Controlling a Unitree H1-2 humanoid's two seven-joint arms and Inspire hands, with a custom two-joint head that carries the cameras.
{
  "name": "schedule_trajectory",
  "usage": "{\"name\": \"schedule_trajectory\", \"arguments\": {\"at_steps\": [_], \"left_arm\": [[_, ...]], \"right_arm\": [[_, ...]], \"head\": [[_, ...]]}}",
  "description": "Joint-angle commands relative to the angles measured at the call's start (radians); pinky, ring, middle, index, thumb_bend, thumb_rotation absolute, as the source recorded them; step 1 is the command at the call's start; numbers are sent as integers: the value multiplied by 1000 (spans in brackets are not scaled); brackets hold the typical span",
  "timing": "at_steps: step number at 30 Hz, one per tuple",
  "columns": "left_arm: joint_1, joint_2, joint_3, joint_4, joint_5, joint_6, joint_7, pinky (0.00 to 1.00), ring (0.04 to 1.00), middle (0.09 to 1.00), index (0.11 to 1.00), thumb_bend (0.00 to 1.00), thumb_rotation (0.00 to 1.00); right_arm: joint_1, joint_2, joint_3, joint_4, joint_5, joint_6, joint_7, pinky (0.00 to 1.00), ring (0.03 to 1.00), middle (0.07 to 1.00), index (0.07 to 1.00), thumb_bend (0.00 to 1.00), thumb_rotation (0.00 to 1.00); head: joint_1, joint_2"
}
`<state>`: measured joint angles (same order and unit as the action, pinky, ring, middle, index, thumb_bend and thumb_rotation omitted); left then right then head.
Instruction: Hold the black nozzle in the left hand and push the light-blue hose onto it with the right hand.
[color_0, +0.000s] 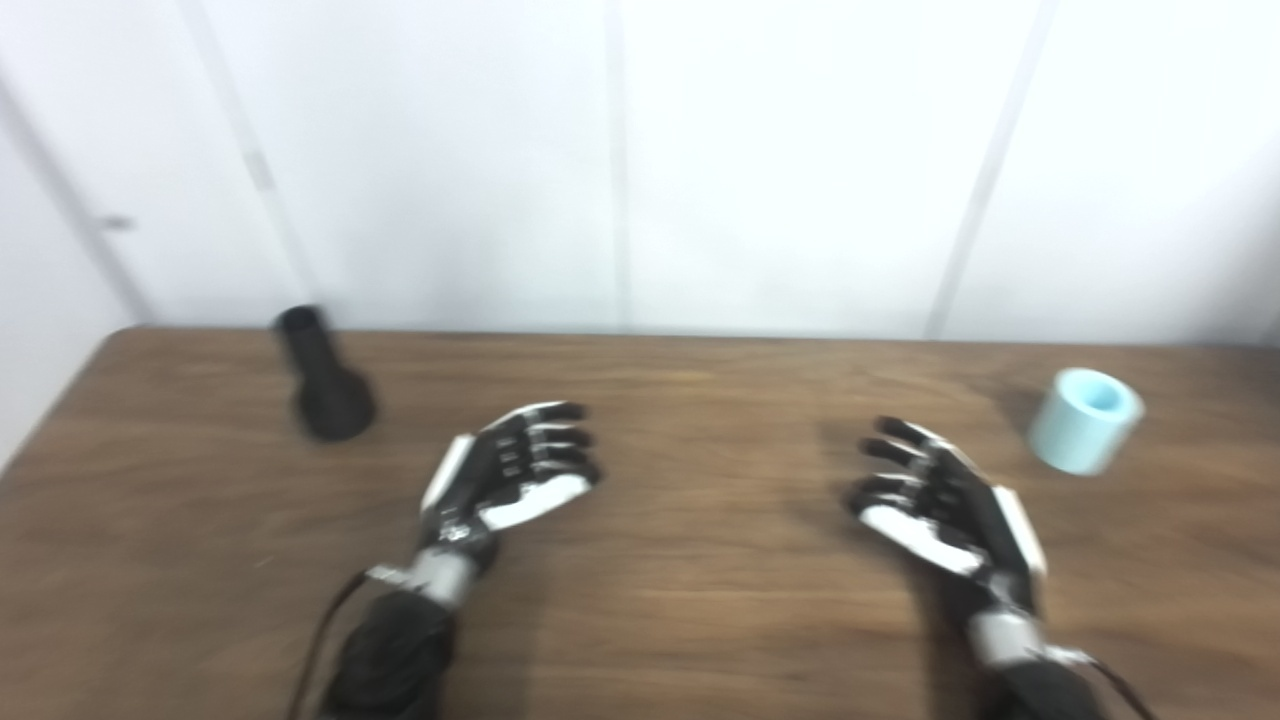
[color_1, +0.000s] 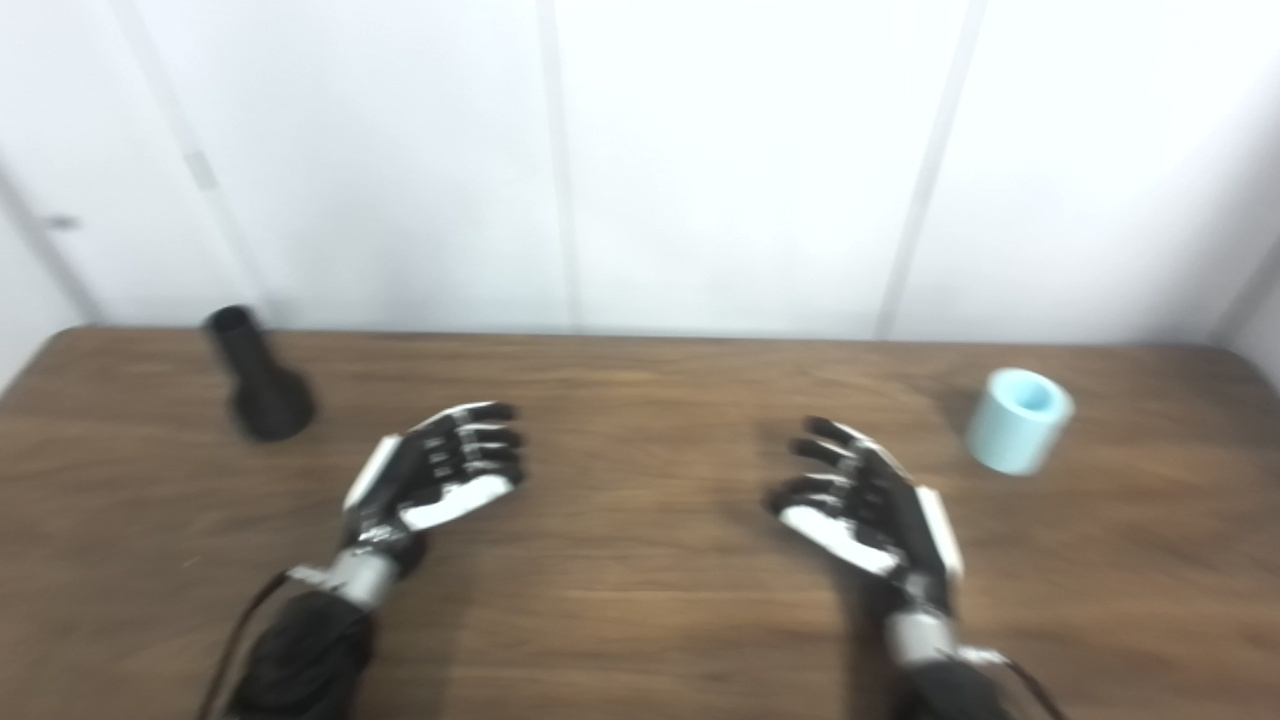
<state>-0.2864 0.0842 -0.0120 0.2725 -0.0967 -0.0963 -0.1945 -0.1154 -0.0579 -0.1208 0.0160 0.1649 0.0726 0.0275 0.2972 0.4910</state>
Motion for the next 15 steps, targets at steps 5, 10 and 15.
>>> {"name": "schedule_trajectory", "arguments": {"at_steps": [5, 10, 15], "left_arm": [[18, -58, -25, 139, 47, -58, 42, 474, 583, 624, 687, 682, 69], [12, -65, -35, 155, 95, -100, 75, 518, 580, 611, 676, 698, 68], [15, -67, -28, 109, 141, -162, 124, 569, 613, 658, 681, 737, 89]], "right_arm": [[-14, -16, -24, -58, 20, 87, -17, 443, 579, 728, 788, 530, 36], [-8, -15, -14, -85, -29, 97, -46, 379, 528, 694, 761, 545, 39], [2, -6, -10, -135, -41, 135, -58, 379, 522, 678, 743, 544, 2]], "head": [[98, -33], [98, -36], [103, -41]]}}
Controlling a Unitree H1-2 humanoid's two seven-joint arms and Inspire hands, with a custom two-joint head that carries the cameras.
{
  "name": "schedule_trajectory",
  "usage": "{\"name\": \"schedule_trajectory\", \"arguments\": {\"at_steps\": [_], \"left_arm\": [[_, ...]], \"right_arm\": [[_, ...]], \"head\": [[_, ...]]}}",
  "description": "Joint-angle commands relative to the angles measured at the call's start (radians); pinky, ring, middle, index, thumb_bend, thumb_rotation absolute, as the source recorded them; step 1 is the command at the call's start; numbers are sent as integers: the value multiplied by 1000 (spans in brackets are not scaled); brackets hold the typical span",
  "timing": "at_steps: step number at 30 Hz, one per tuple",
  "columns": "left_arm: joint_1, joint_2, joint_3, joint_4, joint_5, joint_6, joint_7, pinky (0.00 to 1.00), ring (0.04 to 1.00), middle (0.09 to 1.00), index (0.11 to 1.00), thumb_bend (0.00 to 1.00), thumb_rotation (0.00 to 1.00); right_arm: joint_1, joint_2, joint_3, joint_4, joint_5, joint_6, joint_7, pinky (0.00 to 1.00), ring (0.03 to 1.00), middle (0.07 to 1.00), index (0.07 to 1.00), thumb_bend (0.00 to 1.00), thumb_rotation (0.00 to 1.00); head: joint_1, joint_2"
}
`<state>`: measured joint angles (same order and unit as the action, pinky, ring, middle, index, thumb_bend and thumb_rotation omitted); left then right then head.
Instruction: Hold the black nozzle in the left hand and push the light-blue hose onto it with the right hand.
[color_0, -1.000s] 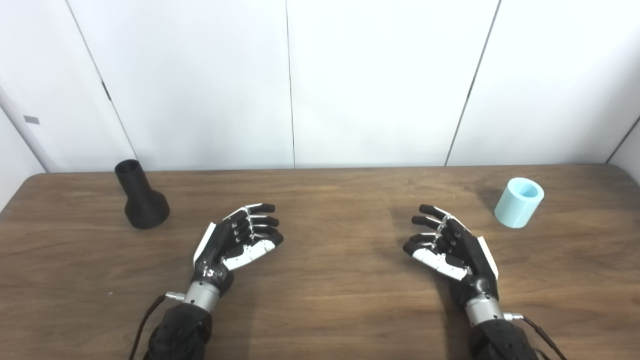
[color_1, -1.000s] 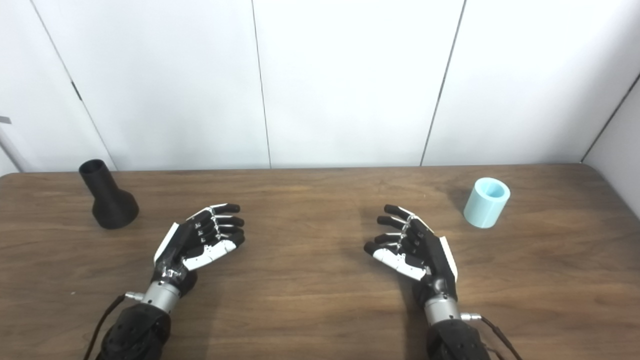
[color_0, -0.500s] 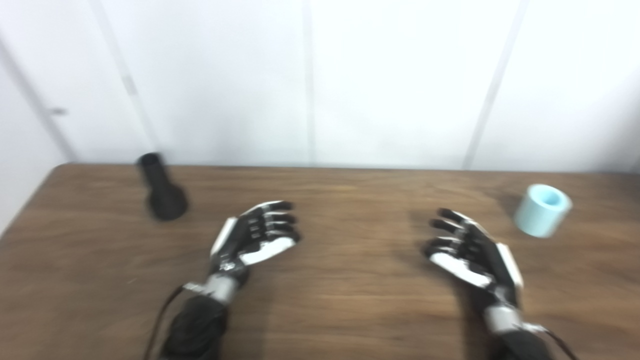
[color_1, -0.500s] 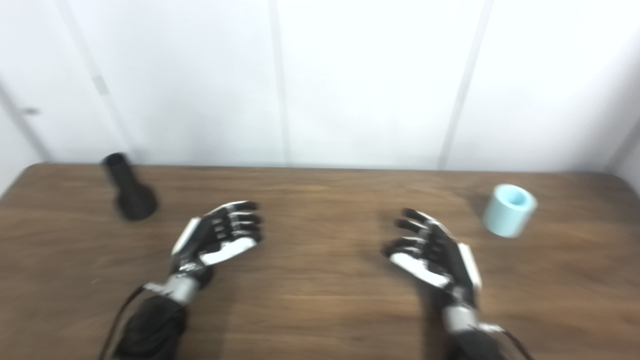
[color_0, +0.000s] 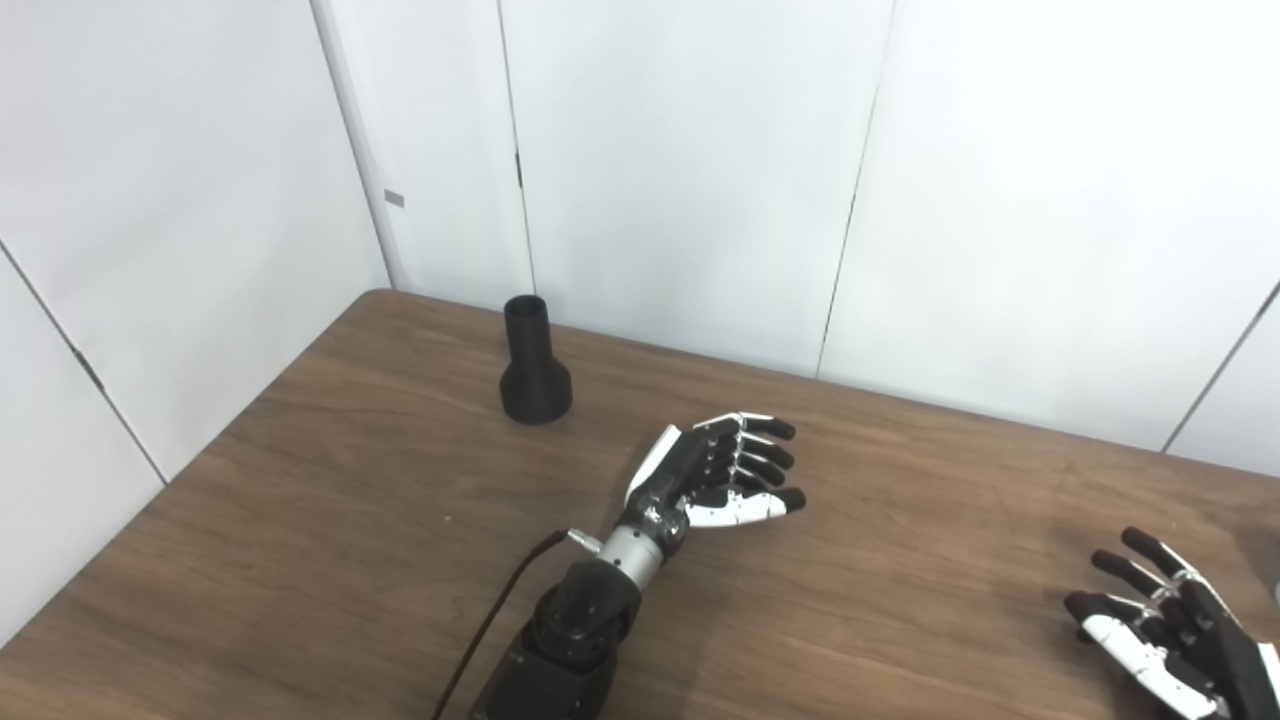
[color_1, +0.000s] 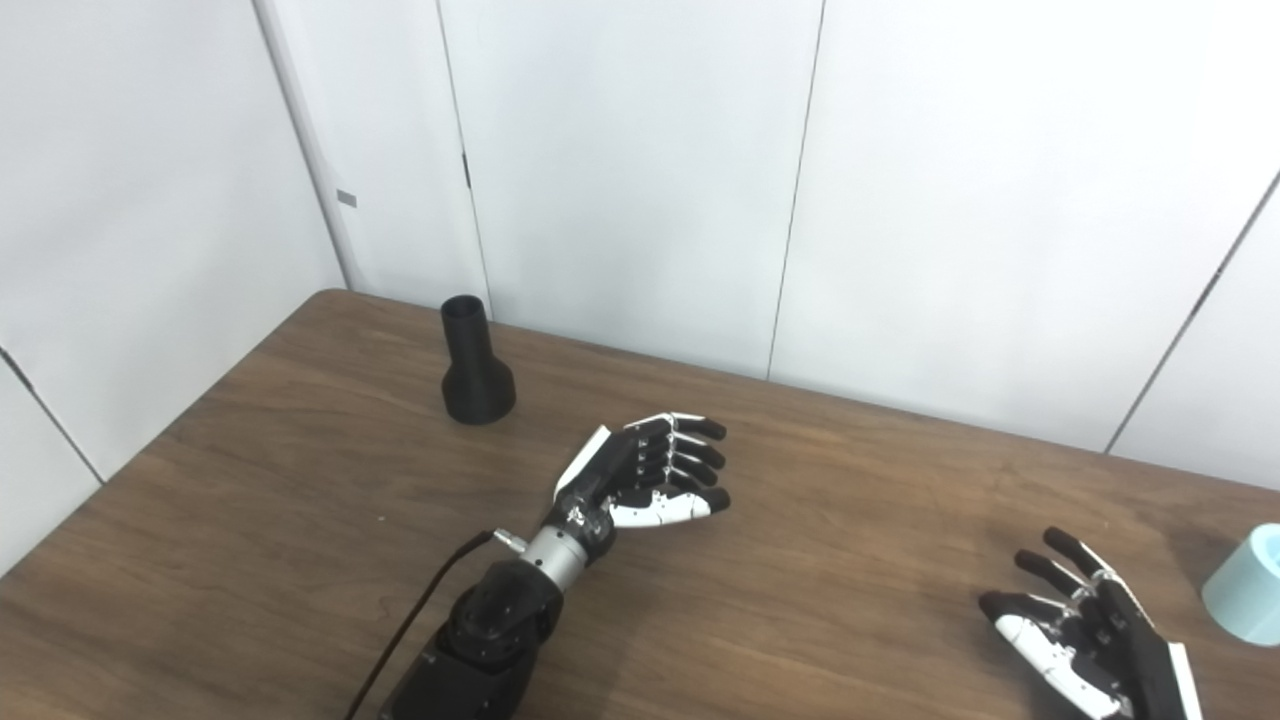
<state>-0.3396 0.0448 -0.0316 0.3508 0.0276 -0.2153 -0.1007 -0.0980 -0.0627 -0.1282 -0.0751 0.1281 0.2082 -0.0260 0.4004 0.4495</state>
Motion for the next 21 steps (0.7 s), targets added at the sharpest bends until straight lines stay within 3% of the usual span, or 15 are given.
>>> {"name": "schedule_trajectory", "arguments": {"at_steps": [1, 7, 11, 15, 18, 21], "left_arm": [[70, -26, -6, 9, 29, -49, 45, 571, 631, 681, 683, 745, 93], [62, 29, 4, -165, 122, -17, 88, 636, 718, 751, 721, 748, 109], [22, 114, 17, -266, 181, 38, 68, 663, 757, 776, 754, 729, 120], [-29, 219, 29, -363, 320, 110, 80, 707, 784, 800, 796, 729, 128], [-76, 283, 52, -393, 341, 142, 72, 772, 836, 835, 820, 751, 97], [-117, 347, 64, -410, 387, 150, 72, 752, 850, 849, 837, 763, 107]], "right_arm": [[-14, -1, -3, -52, -5, 7, -7, 382, 526, 680, 744, 545, 0], [-9, 2, -6, -84, -1, 47, -16, 380, 526, 682, 737, 519, 0], [-12, -4, -2, -86, -3, 57, -10, 393, 535, 694, 746, 515, 0], [-13, -3, 1, -95, -2, 69, -10, 392, 540, 696, 756, 509, 0], [-15, -4, 4, -93, -8, 68, -10, 388, 533, 701, 762, 503, 0], [-15, -2, 8, -107, -11, 81, -14, 397, 538, 708, 769, 497, 0]], "head": [[0, 1], [9, 2], [11, 2], [15, 2], [18, -1], [18, -1]]}}
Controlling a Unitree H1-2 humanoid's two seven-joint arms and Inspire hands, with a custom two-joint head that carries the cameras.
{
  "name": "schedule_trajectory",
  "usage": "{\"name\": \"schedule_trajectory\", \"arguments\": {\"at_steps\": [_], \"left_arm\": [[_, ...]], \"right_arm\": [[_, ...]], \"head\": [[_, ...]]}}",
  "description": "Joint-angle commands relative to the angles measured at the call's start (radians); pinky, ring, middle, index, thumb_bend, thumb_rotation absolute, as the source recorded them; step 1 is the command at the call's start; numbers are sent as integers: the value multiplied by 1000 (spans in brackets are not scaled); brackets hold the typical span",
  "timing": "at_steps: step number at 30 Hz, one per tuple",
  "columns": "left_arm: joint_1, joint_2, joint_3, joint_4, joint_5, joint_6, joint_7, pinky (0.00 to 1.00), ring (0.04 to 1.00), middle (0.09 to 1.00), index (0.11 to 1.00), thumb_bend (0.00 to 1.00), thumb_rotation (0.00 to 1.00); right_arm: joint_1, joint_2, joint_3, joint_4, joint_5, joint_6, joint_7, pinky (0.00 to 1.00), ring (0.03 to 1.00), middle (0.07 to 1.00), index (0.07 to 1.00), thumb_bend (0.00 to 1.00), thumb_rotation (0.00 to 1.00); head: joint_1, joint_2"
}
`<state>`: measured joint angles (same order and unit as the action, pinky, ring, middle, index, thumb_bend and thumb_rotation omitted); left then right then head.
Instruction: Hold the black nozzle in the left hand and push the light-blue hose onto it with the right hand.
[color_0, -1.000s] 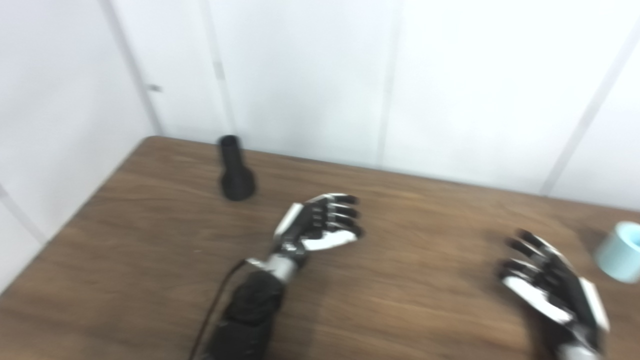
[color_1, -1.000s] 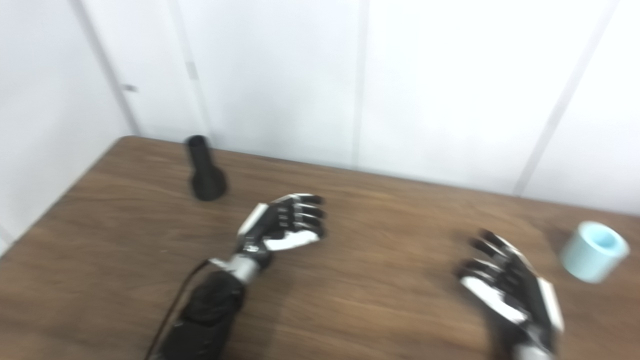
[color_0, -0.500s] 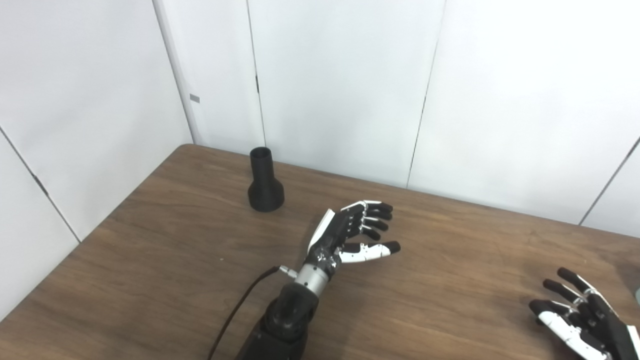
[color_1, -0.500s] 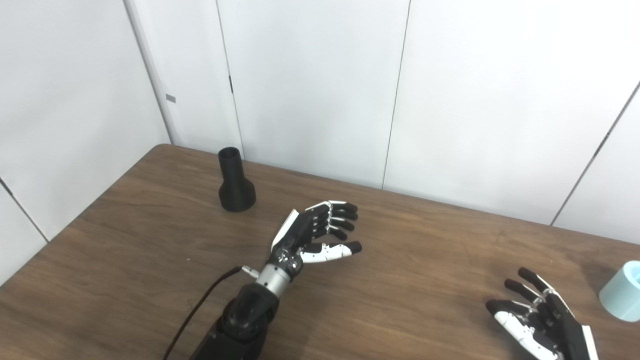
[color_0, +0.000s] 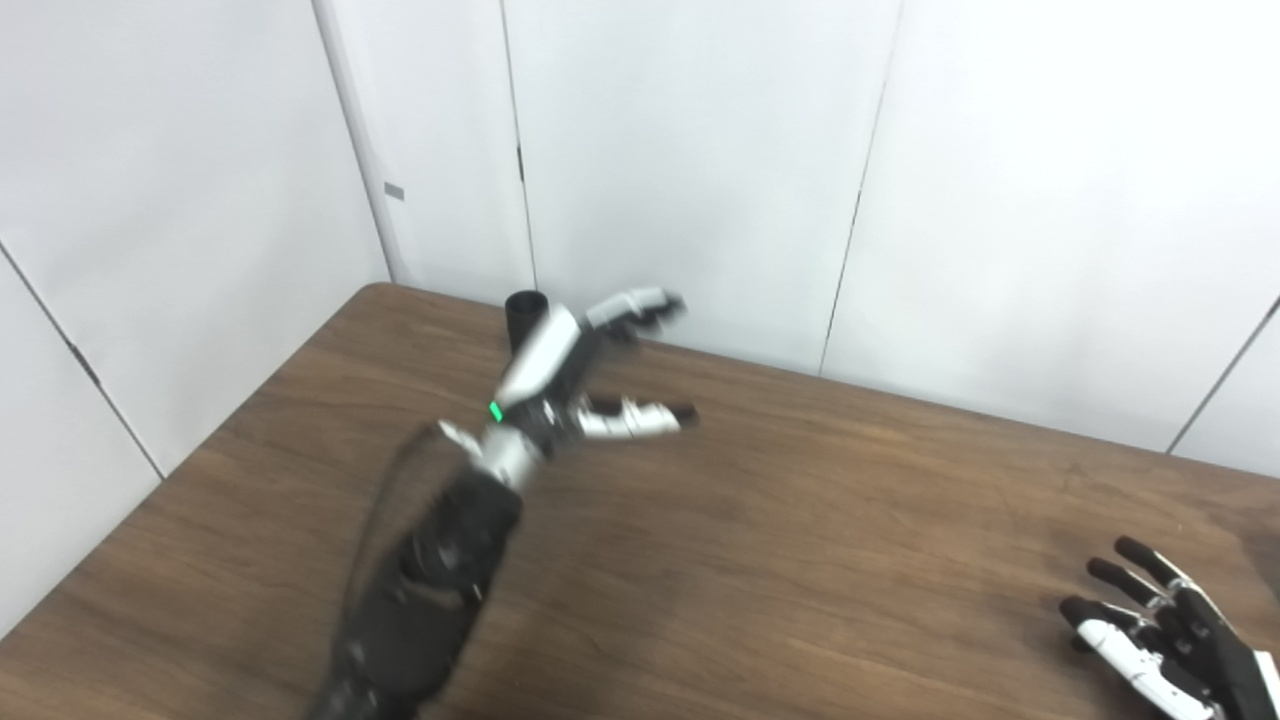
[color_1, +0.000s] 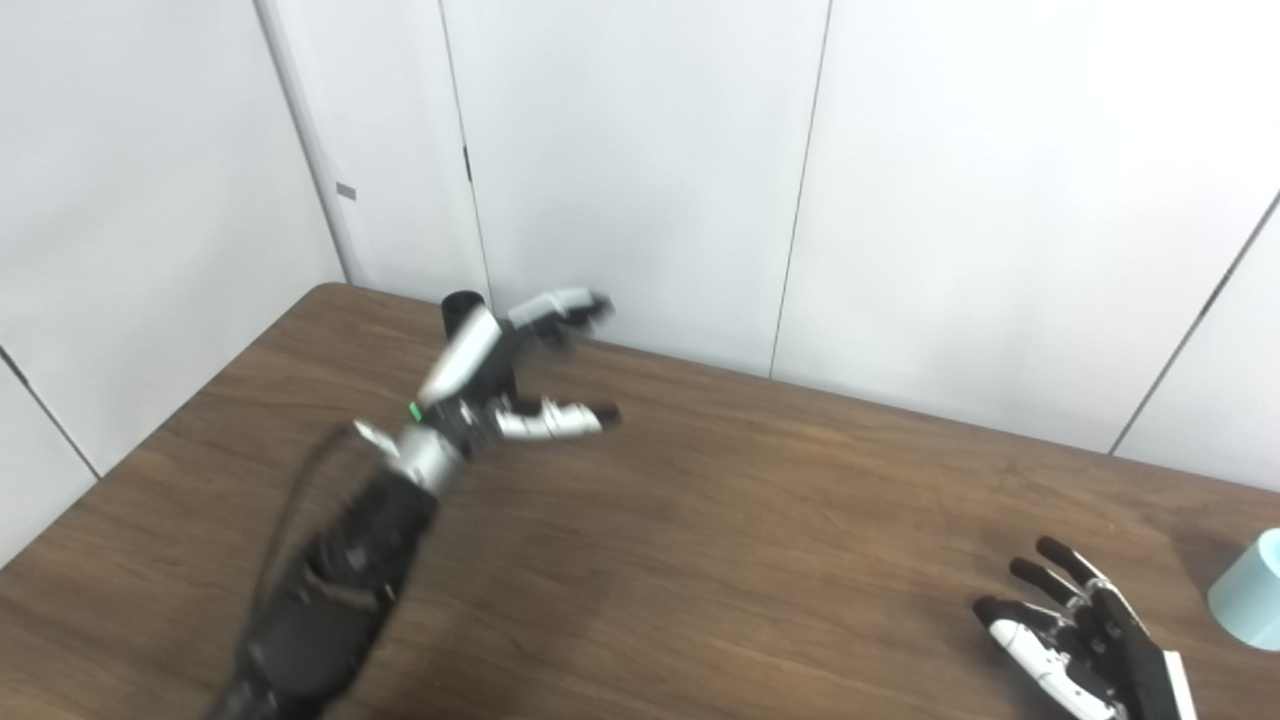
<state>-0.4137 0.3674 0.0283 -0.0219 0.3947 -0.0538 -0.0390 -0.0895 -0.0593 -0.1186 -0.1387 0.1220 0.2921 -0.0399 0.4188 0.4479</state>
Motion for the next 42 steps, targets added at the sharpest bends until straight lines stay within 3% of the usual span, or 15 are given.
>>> {"name": "schedule_trajectory", "arguments": {"at_steps": [1, 3, 8, 14, 19, 22, 27, 30, 33, 39, 42], "left_arm": [[-56, 47, 7, -42, 41, -6, 10, 763, 855, 851, 839, 762, 106], [-79, 78, 17, -51, 68, 26, 5, 788, 875, 871, 853, 764, 146], [-111, 111, 45, -39, 90, 46, 30, 823, 971, 984, 923, 753, 96], [-119, 150, 26, -25, 326, 113, 112, 903, 1000, 1000, 998, 828, 193], [-121, 151, 25, -8, 437, 226, 125, 681, 1000, 1000, 1000, 987, 244], [-115, 157, 21, -6, 463, 290, 98, 766, 1000, 1000, 1000, 1000, 296], [-94, 156, 22, -10, 453, 370, 52, 829, 1000, 1000, 1000, 1000, 352], [-84, 138, 44, -16, 393, 432, 3, 875, 1000, 1000, 1000, 1000, 360], [-71, 116, 75, -8, 321, 479, -18, 852, 1000, 1000, 1000, 1000, 424], [-35, 103, 93, 23, 261, 494, 4, 760, 1000, 1000, 1000, 1000, 468], [-27, 102, 95, 39, 231, 504, 0, 810, 1000, 1000, 1000, 1000, 473]], "right_arm": [[-23, -4, -1, -49, -4, 3, 0, 398, 539, 709, 771, 497, 0], [-24, -2, -1, -51, -5, 7, -1, 394, 545, 708, 770, 488, 0], [-26, 0, 0, -58, -10, 17, -2, 346, 521, 707, 770, 478, 0], [-27, 6, 2, -79, -14, 34, -3, 316, 511, 706, 770, 474, 0], [-29, 7, -1, -81, -12, 37, -3, 305, 505, 702, 774, 470, 0], [-29, 7, 4, -91, -18, 45, -3, 319, 506, 700, 771, 467, 0], [-31, 6, 0, -98, -6, 49, 6, 327, 518, 705, 786, 443, 0], [-31, 5, 3, -102, -9, 53, 6, 333, 531, 715, 794, 447, 0], [-32, 2, 3, -95, -14, 46, 4, 336, 532, 710, 788, 439, 0], [-32, 4, 3, -115, -11, 62, 3, 341, 530, 715, 792, 430, 0], [-32, 2, 5, -116, -16, 65, 4, 345, 530, 710, 791, 432, 0]], "head": [[-1, 0], [-3, -1], [-4, -1], [-5, -1], [2, 1], [-4, 1], [-1, 9], [3, 9], [1, 11], [3, 16], [4, 16]]}}
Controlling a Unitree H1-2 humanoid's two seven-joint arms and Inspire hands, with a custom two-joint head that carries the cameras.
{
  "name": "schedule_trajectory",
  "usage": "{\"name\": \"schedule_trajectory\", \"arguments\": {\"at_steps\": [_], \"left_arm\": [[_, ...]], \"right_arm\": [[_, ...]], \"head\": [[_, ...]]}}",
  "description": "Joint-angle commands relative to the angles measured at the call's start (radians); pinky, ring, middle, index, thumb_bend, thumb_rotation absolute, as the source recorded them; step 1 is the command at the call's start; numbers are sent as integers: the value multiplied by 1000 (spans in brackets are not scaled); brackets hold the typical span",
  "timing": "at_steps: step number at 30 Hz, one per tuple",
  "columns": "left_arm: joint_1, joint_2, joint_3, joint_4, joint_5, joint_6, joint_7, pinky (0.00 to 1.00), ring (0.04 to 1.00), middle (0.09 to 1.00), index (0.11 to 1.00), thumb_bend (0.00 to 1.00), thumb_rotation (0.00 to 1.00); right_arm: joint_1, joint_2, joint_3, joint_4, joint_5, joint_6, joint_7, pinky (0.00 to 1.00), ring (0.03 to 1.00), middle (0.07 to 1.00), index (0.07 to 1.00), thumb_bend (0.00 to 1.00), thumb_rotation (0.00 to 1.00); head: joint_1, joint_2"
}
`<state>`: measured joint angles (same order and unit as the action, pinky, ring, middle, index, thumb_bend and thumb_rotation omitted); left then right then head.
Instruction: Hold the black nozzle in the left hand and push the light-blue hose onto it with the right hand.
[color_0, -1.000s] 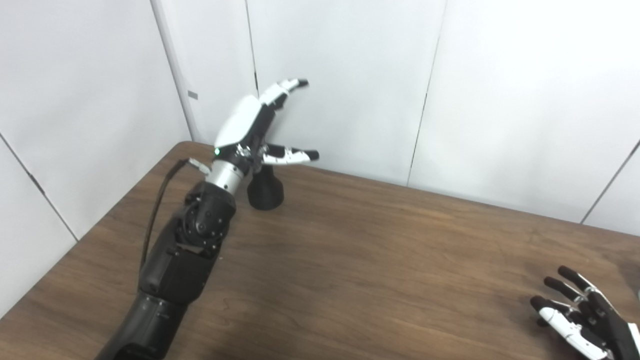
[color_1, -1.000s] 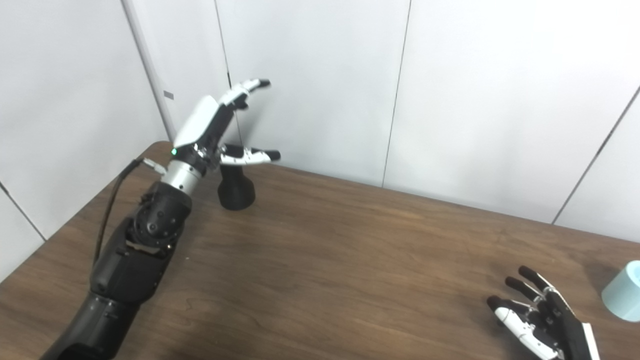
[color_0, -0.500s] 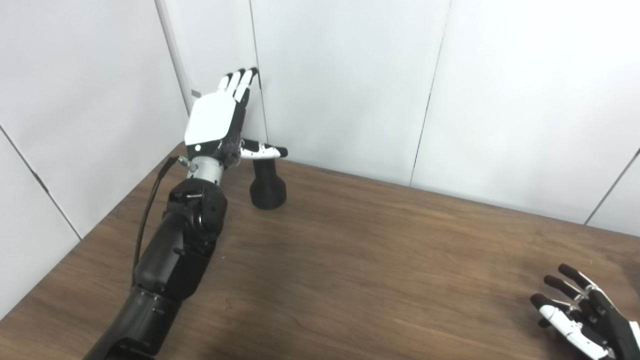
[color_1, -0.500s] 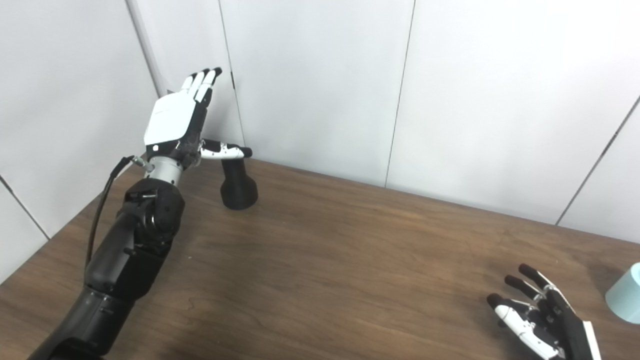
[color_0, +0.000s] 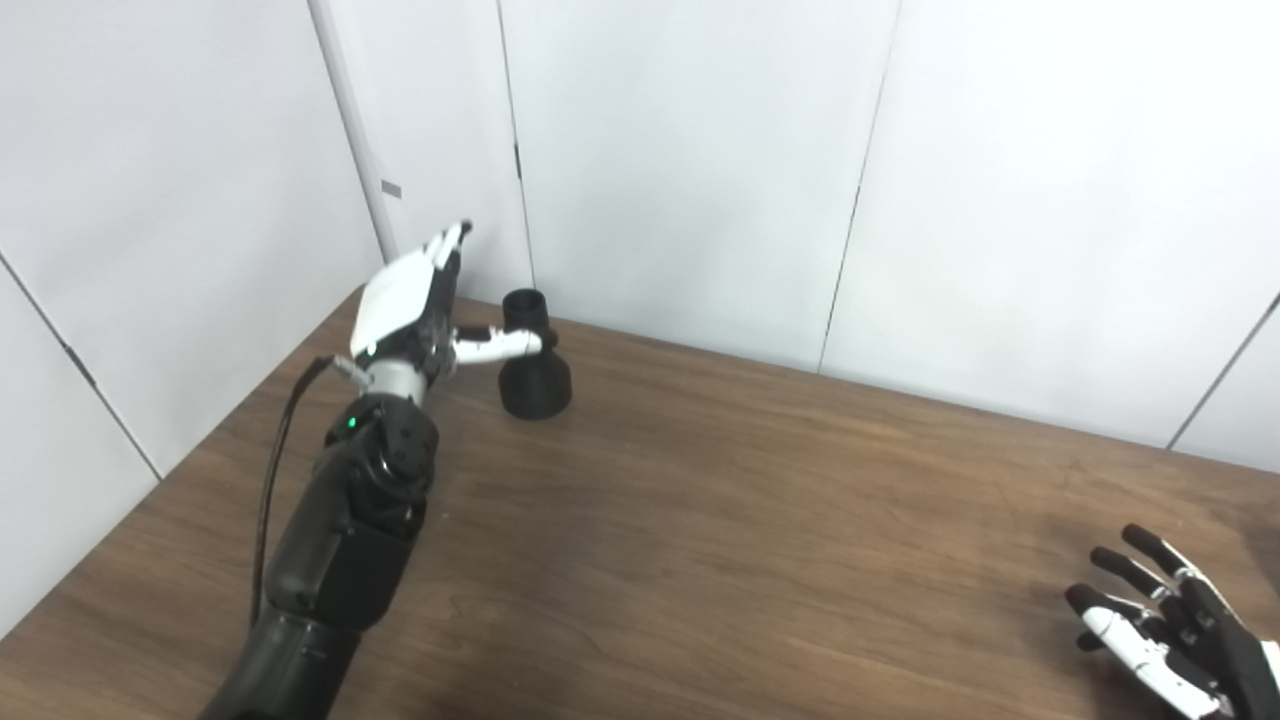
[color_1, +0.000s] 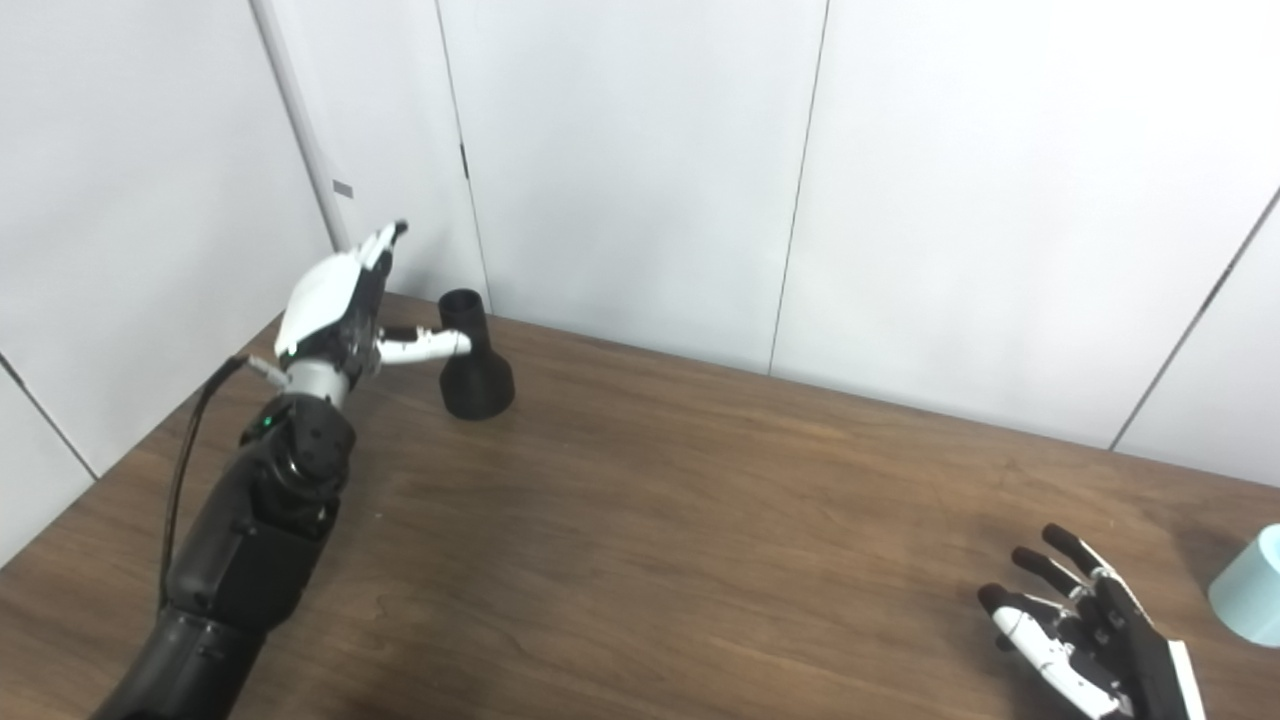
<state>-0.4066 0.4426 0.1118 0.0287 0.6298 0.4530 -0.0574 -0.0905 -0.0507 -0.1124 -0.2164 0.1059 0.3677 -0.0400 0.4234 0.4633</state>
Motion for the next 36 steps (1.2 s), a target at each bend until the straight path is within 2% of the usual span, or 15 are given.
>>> {"name": "schedule_trajectory", "arguments": {"at_steps": [1, 7, 9, 19, 22, 25, 29, 32, 36], "left_arm": [[-32, 27, 10, -8, -11, 3, 13, 821, 1000, 1000, 1000, 1000, 483], [-16, 27, 3, 22, -77, -3, 2, 979, 1000, 1000, 1000, 1000, 460], [-13, 30, -6, 35, -92, -4, -1, 995, 1000, 1000, 1000, 1000, 458], [-13, 21, -46, 135, -124, -14, 22, 954, 1000, 1000, 1000, 1000, 447], [-13, 13, -56, 163, -137, -31, 32, 955, 1000, 1000, 1000, 1000, 444], [-18, 5, -69, 193, -140, -48, 46, 963, 1000, 1000, 1000, 1000, 422], [-30, 0, -94, 232, -131, -58, 65, 970, 1000, 1000, 1000, 1000, 413], [-46, -3, -119, 278, -115, -47, 81, 959, 1000, 993, 992, 1000, 411], [-71, -12, -137, 365, -119, -71, 121, 956, 1000, 982, 983, 1000, 386]], "right_arm": [[-31, -7, -1, -39, 0, -9, 4, 347, 531, 713, 788, 431, 0], [-29, -3, 0, -48, -3, 2, 2, 353, 540, 725, 799, 424, 0], [-28, -2, 1, -54, -5, 7, 1, 357, 540, 726, 799, 423, 0], [-24, 1, -5, -62, 12, 11, 8, 335, 530, 726, 796, 426, 0], [-23, 3, -8, -85, 37, 35, 16, 371, 563, 758, 817, 377, 0], [-24, 3, -1, -104, 37, 66, 12, 415, 593, 780, 826, 370, 0], [-26, 4, 2, -109, 36, 77, 10, 423, 599, 793, 833, 359, 0], [-27, -10, 6, -98, 35, 76, 22, 420, 592, 796, 831, 361, 0], [-23, -18, 11, -100, 43, 82, 36, 394, 582, 784, 821, 357, 0]], "head": [[-1, 3], [-2, 7], [-4, 9], [-14, 23], [-15, 28], [-19, 29], [-22, 29], [-27, 29], [-30, 30]]}}
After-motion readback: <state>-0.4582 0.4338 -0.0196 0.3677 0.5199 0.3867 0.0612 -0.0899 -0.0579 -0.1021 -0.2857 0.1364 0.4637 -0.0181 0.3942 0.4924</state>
